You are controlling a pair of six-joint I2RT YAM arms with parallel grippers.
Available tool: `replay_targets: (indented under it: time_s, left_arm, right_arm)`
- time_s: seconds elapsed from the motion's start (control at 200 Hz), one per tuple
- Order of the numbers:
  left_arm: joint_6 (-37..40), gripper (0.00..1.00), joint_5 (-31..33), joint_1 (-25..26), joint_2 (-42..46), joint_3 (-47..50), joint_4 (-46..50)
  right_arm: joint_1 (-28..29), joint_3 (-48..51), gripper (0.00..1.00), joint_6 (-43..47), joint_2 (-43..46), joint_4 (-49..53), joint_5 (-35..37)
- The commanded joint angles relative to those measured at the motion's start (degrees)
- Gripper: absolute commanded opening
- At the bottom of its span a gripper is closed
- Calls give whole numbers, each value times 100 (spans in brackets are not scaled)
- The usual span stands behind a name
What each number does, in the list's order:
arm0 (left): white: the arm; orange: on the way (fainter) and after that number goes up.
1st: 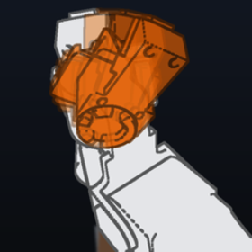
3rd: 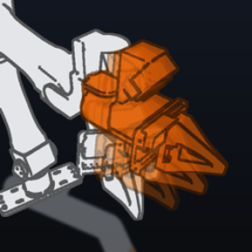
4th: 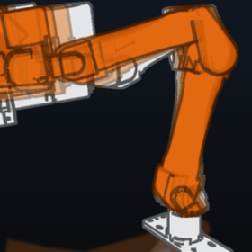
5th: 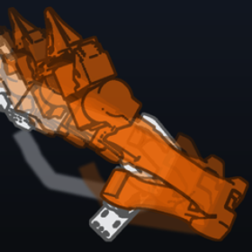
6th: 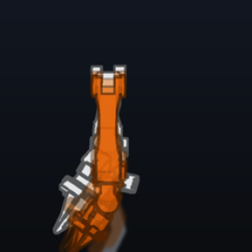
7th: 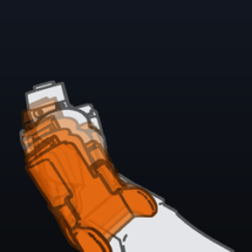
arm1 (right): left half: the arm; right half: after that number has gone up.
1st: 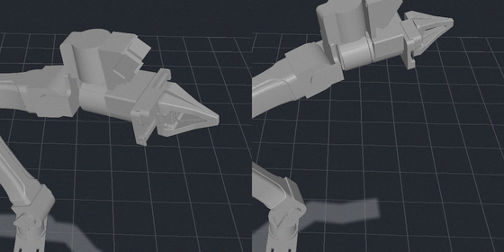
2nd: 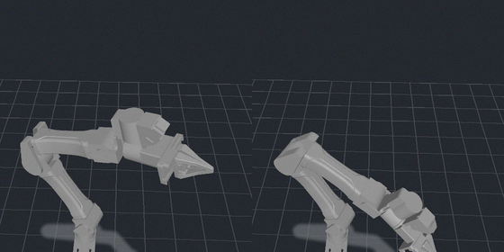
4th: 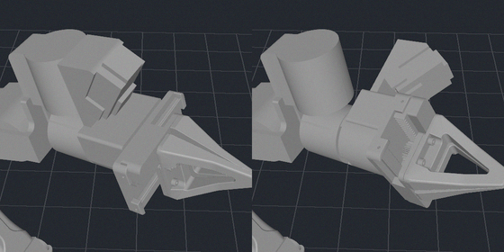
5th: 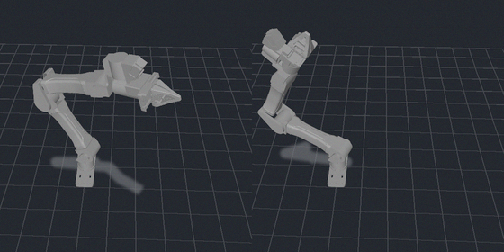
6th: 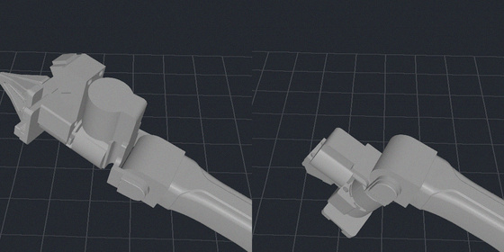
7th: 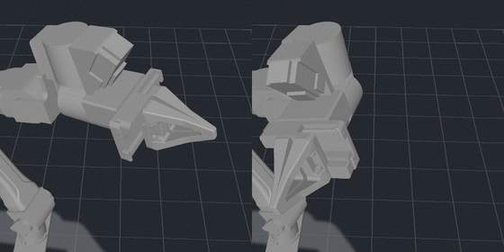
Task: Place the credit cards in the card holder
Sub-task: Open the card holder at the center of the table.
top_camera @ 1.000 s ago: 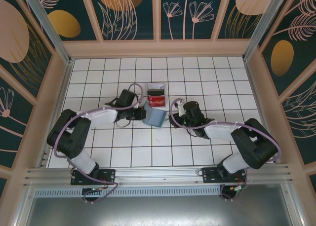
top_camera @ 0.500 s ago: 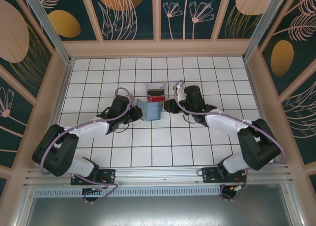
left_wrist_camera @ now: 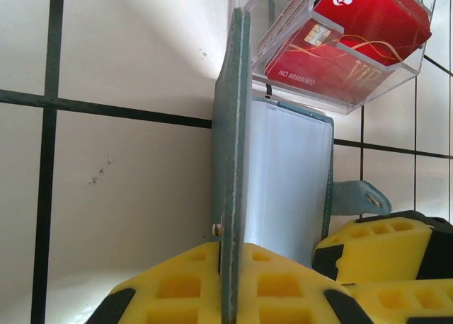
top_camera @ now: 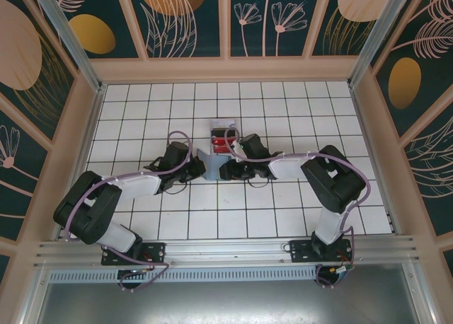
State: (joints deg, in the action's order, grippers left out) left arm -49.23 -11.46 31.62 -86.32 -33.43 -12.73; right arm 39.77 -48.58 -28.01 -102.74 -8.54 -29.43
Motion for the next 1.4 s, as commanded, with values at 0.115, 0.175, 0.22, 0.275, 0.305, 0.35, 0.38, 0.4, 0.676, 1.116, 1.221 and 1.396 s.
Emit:
replay_targets:
  time_s: [0.115,0.175,0.22,0.275,0.305,0.35,0.38,0.4,0.676,1.116,1.221,1.396]
  left_arm:
    - [-99,0,-20,46,-103,60,-298]
    - [-97,0,-65,45,-129,47,-332]
    - [-95,0,-80,55,-147,38,-330]
    - [-97,0,-60,55,-153,37,-330]
    - [-87,0,-66,55,-157,38,-327]
    - [-78,0,-66,55,-167,27,-327]
    - [-86,0,-64,50,-175,29,-339]
    - [-88,0,-66,57,-181,25,-351]
    - [-172,0,-195,132,-422,75,-692]
    - [-369,0,-485,157,-639,233,-1137]
    - [-520,0,-593,160,-707,359,-1439]
    - [-727,0,-725,157,-766,543,-1809]
  right_arm:
    - [-131,-290,41,-104,-49,242,289]
    - [-151,-306,41,-94,-95,267,265]
    - [-146,-317,41,-115,-140,306,283]
    - [-145,-284,41,-172,-166,306,311]
    - [-145,-268,41,-185,-175,283,292]
    - [-137,-271,41,-202,-191,297,308]
    - [-143,-282,41,-220,-204,309,324]
    - [-143,-277,41,-218,-212,297,316]
    - [-105,-638,42,-205,-457,418,158]
    - [21,-1097,43,-125,-257,372,-436]
    - [57,-1137,44,-187,-203,249,-655]
    - [57,-1188,44,-177,-430,131,-731]
